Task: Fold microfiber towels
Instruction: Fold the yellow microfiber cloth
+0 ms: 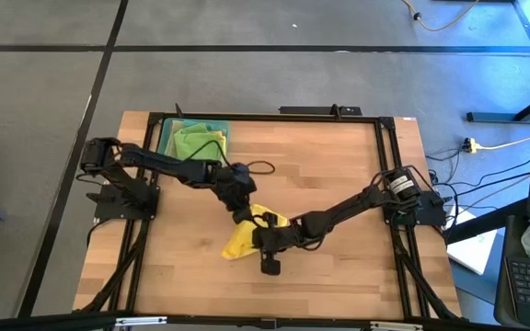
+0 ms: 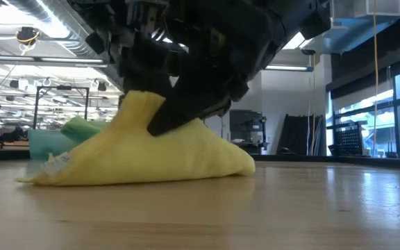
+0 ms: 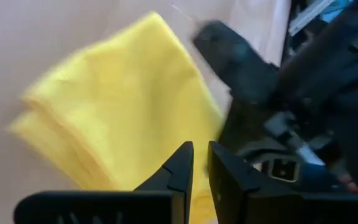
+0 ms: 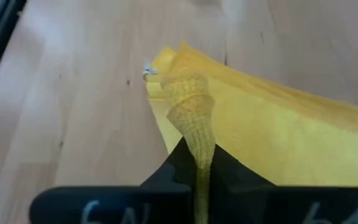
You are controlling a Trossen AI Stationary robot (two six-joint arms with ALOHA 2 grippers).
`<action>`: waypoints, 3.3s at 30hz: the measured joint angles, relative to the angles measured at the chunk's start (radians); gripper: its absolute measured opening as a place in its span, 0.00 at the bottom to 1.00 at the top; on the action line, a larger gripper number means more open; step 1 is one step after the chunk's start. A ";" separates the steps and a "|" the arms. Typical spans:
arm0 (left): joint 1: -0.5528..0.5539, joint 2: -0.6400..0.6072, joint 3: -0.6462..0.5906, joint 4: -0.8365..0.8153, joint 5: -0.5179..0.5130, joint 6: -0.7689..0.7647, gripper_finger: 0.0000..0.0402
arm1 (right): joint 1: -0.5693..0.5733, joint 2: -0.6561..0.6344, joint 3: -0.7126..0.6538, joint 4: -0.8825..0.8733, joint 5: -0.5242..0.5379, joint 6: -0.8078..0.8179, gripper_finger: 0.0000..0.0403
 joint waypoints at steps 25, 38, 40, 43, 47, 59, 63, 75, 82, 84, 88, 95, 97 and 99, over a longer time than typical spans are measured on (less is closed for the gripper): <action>-0.180 0.096 -0.026 0.010 -0.277 0.464 0.09 | 0.030 -0.076 0.001 -0.042 0.138 0.157 0.03; -0.252 0.214 -0.028 0.047 -0.250 0.459 0.09 | 0.051 -0.078 0.000 -0.241 0.221 0.340 0.03; -0.251 0.213 -0.028 0.043 -0.249 0.457 0.09 | 0.064 -0.079 0.000 -0.282 0.246 0.374 0.03; -0.249 0.213 -0.029 0.038 -0.247 0.423 0.09 | 0.087 -0.083 0.000 -0.347 0.304 0.436 0.01; -0.249 0.214 -0.029 0.036 -0.245 0.398 0.09 | 0.110 -0.088 0.001 -0.416 0.388 0.523 0.02; -0.256 0.217 -0.035 0.108 -0.114 0.293 0.09 | 0.123 -0.118 0.001 -0.442 0.497 0.562 0.03; -0.288 0.219 -0.037 0.168 -0.040 0.265 0.09 | 0.108 -0.119 0.000 -0.451 0.520 0.567 0.05; -0.366 0.218 -0.035 0.179 -0.069 0.180 0.09 | 0.058 -0.119 -0.044 -0.420 0.428 0.577 0.04; -0.366 0.142 -0.034 0.179 -0.159 0.145 0.09 | 0.024 -0.119 -0.044 -0.350 0.424 0.680 0.07; -0.366 0.110 -0.034 0.180 -0.196 0.131 0.09 | 0.006 -0.119 -0.044 -0.322 0.424 0.705 0.08; -0.367 0.069 -0.033 0.164 -0.246 0.103 0.09 | -0.041 -0.119 -0.045 -0.312 0.419 0.782 0.08; -0.392 0.022 -0.032 0.083 -0.268 0.090 0.09 | -0.138 -0.118 -0.178 -0.102 0.236 1.035 0.08; -0.403 0.008 -0.033 0.048 -0.281 0.086 0.09 | -0.146 -0.119 -0.231 -0.022 0.220 1.102 0.08; -0.407 -0.002 -0.031 0.037 -0.296 0.079 0.09 | -0.149 -0.130 -0.281 0.068 0.215 1.156 0.08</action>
